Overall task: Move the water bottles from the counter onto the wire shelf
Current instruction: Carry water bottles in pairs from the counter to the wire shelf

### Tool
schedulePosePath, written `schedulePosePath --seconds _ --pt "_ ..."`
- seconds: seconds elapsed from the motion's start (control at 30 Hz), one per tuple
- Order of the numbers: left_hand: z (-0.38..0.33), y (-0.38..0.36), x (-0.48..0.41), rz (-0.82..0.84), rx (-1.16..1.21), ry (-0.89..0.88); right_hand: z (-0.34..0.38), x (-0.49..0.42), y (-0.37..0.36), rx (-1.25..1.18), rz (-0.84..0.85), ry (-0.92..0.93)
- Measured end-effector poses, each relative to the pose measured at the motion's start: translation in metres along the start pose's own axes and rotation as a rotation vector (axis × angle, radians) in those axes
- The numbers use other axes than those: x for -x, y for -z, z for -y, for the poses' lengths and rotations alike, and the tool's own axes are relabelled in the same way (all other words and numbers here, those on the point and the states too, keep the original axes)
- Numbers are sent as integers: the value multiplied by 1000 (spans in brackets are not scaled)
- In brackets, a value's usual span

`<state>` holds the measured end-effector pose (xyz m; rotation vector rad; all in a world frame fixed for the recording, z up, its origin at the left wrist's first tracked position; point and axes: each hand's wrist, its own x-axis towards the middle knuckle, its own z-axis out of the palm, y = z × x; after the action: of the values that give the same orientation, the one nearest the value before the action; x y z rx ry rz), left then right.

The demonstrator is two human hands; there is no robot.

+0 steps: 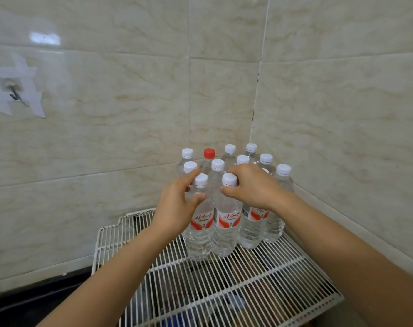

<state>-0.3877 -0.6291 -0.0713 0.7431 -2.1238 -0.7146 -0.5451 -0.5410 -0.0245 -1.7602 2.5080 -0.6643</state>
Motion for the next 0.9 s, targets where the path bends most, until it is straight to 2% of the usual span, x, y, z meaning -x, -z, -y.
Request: schedulePosePath --seconds 0.13,0.27,0.33,0.6,0.9 --pt "5 9 15 -49 -28 -31 12 5 -2 119 -172 123" --pt "23 28 38 -108 -81 37 40 10 -17 -3 -326 284" --pt "36 45 52 -126 -112 68 61 14 -31 -67 -346 376" --pt "98 164 143 -258 -246 277 189 39 -122 -148 -112 546" --pt "168 323 342 -299 -496 566 386 145 -244 -142 235 659"
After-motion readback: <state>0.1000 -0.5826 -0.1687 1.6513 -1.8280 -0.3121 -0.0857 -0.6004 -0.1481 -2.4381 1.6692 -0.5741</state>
